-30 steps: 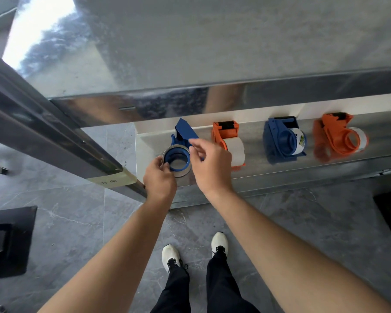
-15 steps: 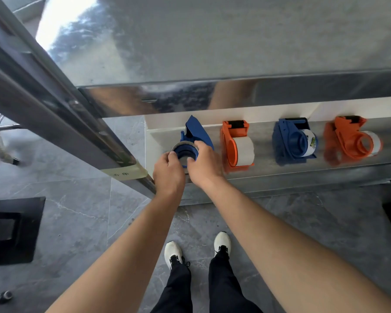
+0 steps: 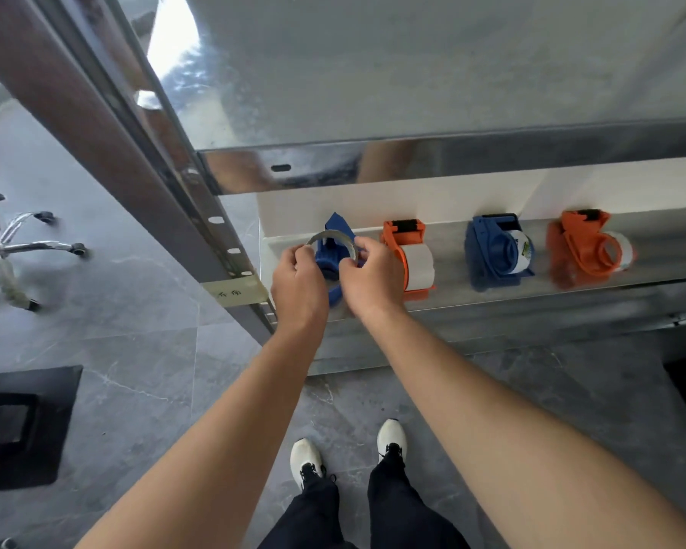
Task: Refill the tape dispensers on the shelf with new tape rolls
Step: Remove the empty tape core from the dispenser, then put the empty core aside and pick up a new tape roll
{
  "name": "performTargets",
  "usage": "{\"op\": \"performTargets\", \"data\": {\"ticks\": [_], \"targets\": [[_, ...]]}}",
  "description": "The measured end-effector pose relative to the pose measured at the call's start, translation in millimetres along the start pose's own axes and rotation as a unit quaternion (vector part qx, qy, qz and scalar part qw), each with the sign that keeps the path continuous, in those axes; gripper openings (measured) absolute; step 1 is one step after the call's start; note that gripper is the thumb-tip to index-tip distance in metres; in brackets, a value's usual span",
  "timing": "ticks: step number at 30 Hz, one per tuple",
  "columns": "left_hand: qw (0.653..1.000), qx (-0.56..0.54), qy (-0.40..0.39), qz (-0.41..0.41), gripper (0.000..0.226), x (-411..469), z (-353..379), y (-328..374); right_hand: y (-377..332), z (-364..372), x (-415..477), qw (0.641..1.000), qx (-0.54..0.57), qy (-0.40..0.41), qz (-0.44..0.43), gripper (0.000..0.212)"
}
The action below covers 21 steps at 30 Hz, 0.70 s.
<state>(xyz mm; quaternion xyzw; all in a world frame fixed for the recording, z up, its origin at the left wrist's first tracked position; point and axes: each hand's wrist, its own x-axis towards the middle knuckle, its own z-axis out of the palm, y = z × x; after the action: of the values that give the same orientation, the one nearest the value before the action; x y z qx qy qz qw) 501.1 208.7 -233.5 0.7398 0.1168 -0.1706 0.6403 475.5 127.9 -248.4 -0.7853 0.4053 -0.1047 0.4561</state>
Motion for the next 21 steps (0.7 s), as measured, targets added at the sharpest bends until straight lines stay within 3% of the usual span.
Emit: {"op": "performTargets", "data": {"ticks": [3, 15, 21], "targets": [[0.999, -0.02, -0.013, 0.022, 0.028, -8.6, -5.3, 13.2, -11.7, -14.5, -10.8, 0.999, 0.032, 0.018, -0.003, 0.021], [0.988, -0.038, -0.125, 0.084, 0.039, -52.8, -13.1, 49.7, -36.4, -65.5, -39.4, 0.989, 0.097, 0.115, -0.005, 0.021], [0.984, -0.031, -0.14, 0.105, 0.046, -76.9, -0.6, 55.2, -30.7, -103.3, -51.2, 0.987, 0.117, 0.109, -0.014, 0.021]]}}
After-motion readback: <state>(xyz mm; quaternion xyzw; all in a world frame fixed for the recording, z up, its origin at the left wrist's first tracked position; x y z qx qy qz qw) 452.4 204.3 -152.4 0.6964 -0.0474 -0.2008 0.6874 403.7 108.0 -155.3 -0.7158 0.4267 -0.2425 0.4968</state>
